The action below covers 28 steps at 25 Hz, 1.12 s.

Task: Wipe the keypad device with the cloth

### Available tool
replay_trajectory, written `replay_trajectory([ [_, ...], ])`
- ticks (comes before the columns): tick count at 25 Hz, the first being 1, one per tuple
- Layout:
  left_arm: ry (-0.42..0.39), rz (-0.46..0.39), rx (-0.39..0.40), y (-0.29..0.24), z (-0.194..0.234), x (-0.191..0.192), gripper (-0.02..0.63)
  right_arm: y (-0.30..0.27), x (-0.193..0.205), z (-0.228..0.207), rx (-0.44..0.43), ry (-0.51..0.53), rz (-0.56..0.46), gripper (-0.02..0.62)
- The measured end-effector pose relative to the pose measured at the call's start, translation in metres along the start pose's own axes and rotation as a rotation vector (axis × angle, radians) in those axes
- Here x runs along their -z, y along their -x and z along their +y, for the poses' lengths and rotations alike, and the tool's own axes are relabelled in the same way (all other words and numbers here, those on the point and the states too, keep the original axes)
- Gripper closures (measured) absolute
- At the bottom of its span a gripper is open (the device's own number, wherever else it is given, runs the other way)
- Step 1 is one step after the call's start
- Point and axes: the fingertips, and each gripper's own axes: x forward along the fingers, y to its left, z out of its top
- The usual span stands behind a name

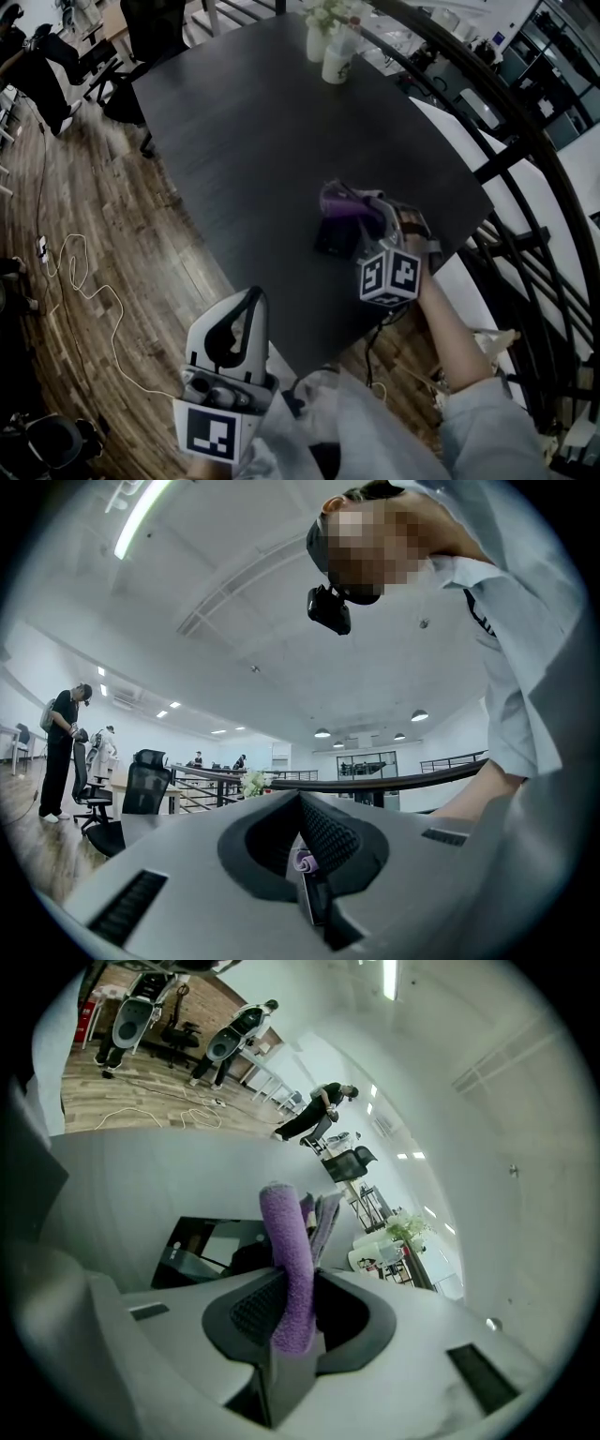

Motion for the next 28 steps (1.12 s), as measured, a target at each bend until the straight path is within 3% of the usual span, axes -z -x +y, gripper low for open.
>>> replay_trajectory([
  [15, 0.003, 0.011, 0.113, -0.008, -0.019, 0.002, 0.595, 0.030, 0.048, -0.003, 0.083, -0.097, 0.121, 0.505],
  [28, -0.006, 0.022, 0.213, -0.014, -0.037, 0.004, 0.595, 0.057, 0.088, 0.006, 0.160, -0.384, 0.209, 0.505],
])
